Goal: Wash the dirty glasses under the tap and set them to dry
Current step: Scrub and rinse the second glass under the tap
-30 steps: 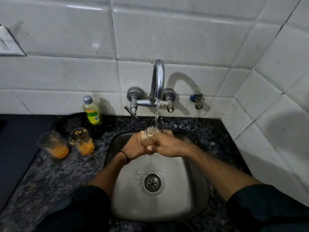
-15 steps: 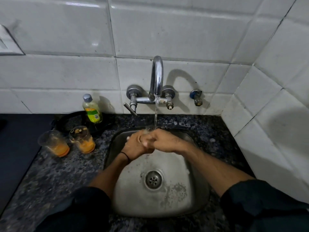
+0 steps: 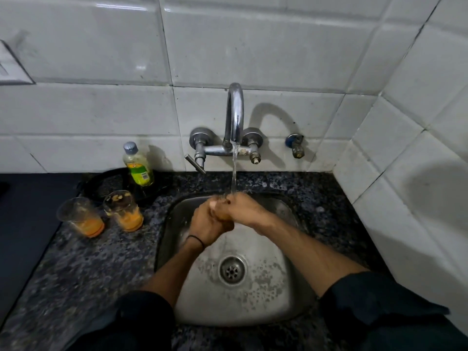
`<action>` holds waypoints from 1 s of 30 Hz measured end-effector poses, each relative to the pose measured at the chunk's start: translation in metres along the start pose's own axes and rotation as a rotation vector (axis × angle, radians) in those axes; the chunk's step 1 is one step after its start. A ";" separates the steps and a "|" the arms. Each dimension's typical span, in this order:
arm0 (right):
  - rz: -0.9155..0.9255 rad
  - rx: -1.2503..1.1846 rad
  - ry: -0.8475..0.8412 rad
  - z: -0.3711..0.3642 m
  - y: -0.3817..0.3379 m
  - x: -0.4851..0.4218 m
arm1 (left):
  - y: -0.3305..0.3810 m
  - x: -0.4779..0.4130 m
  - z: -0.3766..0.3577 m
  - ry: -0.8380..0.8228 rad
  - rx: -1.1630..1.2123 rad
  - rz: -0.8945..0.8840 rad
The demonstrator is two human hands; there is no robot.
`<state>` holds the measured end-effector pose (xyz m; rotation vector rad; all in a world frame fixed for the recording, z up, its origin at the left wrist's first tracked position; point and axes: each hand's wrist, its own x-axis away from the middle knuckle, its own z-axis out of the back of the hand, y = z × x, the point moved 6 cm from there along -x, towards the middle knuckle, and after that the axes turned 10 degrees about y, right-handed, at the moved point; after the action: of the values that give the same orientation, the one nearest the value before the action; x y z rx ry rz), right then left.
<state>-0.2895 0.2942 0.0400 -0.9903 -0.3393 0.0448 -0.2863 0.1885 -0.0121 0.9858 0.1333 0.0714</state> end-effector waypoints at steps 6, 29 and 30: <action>0.251 0.393 -0.185 0.003 -0.015 0.007 | 0.001 0.006 -0.008 -0.167 0.153 0.015; 0.037 -0.031 -0.052 0.008 -0.008 0.003 | 0.018 0.011 0.006 0.073 -0.022 -0.016; 0.076 0.042 -0.056 0.009 -0.011 0.002 | 0.020 0.014 0.004 0.062 0.049 -0.004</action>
<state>-0.2916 0.2958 0.0537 -0.9614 -0.3505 0.1485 -0.2718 0.1978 0.0058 1.0330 0.1948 0.0949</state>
